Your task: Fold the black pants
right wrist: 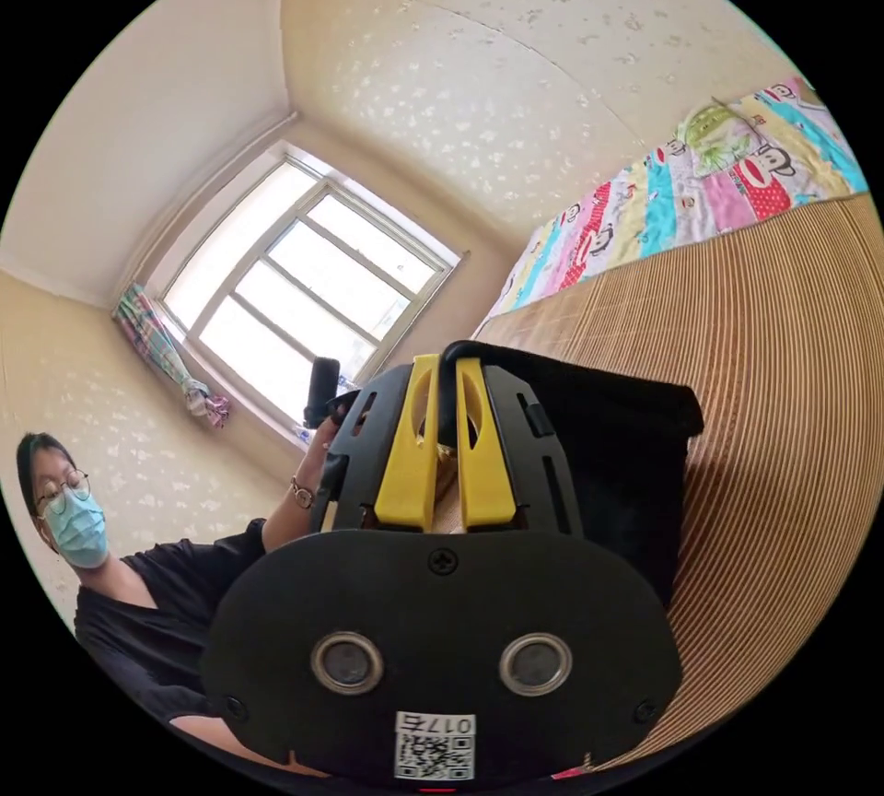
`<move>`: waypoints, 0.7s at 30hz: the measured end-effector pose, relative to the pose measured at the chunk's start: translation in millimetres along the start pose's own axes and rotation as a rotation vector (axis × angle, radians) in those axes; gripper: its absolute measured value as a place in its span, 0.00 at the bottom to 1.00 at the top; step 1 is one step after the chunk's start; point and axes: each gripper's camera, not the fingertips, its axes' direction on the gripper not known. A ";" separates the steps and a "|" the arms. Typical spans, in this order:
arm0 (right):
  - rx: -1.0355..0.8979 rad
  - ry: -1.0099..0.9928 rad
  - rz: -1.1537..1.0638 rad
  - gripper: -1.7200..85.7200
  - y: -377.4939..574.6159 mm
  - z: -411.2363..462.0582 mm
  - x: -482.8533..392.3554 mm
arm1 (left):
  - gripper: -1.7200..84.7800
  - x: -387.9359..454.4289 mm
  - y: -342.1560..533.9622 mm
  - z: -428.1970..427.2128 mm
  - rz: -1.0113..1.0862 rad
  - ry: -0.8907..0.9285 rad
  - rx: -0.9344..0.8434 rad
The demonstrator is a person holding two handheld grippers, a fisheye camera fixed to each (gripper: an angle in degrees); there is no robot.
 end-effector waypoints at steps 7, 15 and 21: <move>-0.101 0.092 -0.107 0.05 72.6 -30.1 7.4 | 0.07 1.2 126.5 60.1 0.070 0.040 0.031; -0.147 0.177 -0.032 0.06 170.1 -46.5 53.5 | 0.08 -35.0 236.2 143.9 -0.078 0.002 -0.074; -0.064 0.184 0.091 0.13 165.2 -72.9 71.6 | 0.12 -50.9 239.2 134.3 -0.035 0.019 -0.098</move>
